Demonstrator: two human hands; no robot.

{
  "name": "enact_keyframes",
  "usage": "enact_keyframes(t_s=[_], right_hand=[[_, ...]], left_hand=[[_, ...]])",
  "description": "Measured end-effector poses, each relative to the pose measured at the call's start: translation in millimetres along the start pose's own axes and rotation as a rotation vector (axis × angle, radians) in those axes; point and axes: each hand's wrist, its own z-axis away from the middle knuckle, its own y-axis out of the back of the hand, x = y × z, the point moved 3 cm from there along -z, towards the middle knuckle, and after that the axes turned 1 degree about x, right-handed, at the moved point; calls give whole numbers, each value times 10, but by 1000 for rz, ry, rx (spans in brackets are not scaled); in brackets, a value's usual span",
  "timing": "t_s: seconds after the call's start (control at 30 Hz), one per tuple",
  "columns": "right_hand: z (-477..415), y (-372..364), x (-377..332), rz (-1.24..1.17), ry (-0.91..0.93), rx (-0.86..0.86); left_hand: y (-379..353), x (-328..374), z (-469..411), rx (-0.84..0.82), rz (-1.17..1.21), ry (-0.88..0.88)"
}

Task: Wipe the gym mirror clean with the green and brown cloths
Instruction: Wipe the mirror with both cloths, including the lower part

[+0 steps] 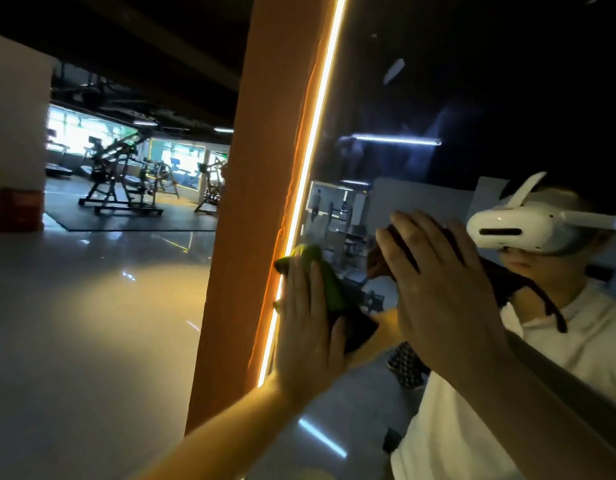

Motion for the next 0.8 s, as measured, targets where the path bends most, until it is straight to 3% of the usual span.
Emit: enact_keyframes(t_s=[0.07, 0.17, 0.4, 0.63, 0.8], right_hand=[[-105, -18, 15, 26, -21, -23], [-150, -25, 17, 58, -8, -29], [-364, 125, 241, 80, 38, -42], [-505, 302, 466, 70, -61, -42], [-485, 277, 415, 84, -44, -55]], left_hand=[[35, -256, 431, -131, -9, -49], [65, -361, 441, -164, 6, -59], [35, 180, -1277, 58, 18, -51], [205, -256, 221, -195, -15, -96], [177, 70, -977, -131, -74, -105]])
